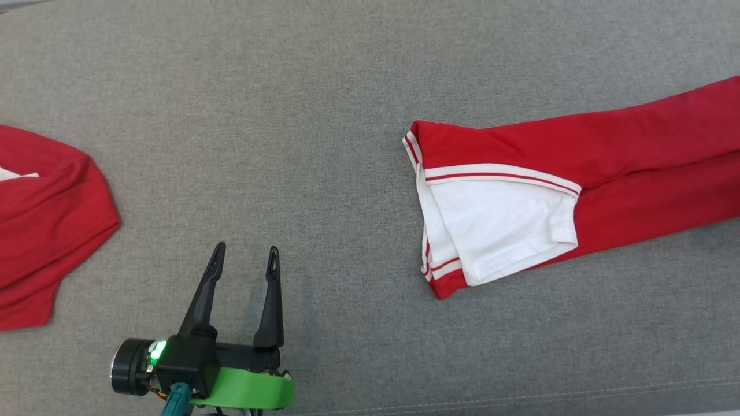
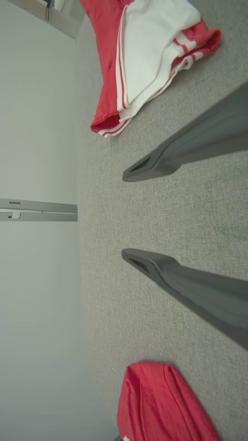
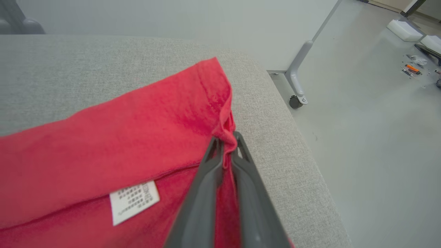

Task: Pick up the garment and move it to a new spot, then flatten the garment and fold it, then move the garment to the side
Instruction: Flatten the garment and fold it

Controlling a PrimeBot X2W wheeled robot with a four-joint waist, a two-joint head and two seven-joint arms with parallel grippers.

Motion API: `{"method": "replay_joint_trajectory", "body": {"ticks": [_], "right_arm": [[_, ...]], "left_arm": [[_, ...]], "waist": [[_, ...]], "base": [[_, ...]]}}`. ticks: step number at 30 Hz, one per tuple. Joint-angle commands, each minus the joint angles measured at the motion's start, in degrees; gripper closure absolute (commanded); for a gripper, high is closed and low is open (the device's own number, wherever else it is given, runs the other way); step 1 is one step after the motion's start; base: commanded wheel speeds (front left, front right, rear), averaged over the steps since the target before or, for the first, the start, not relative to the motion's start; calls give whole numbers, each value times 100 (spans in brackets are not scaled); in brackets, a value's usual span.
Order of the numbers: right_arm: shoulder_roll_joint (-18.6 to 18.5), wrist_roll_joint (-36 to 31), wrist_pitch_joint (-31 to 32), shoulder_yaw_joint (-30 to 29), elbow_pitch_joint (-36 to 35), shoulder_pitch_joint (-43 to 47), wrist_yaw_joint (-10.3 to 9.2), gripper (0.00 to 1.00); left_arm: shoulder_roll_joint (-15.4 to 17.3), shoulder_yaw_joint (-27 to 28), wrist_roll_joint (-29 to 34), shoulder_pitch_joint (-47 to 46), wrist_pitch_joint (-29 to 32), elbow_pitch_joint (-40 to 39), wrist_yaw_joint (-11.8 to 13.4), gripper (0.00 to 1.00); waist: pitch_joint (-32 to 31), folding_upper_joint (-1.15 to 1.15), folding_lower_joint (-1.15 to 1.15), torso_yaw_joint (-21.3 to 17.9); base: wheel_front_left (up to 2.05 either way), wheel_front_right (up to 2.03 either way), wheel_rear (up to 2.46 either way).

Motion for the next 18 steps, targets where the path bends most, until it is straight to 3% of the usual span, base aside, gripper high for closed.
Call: {"method": "replay_joint_trajectory", "body": {"ticks": [1, 8, 10, 18], "right_arm": [[-11, 11, 47, -18, -102, -17, -12, 100], [324, 509, 620, 0, -1311, 570, -11, 96], [398, 598, 757, -9, -1709, 817, -10, 100], [923, 517, 1197, -339, -3179, 1676, -10, 100]], "left_arm": [[10, -5, -38, 11, -19, 10, 27, 0], [9, -57, -134, 268, -19, 70, 108, 0], [9, -57, -132, 337, -19, 87, 107, 0], [9, -30, -127, 546, -19, 54, 136, 0]], "waist": [[-136, 0, 0, -24], [-618, 0, 0, -14], [-730, 0, 0, 10], [-1012, 0, 0, 132]], "base": [[0, 0, 0], [0, 0, 0], [0, 0, 0], [0, 0, 0]]}}
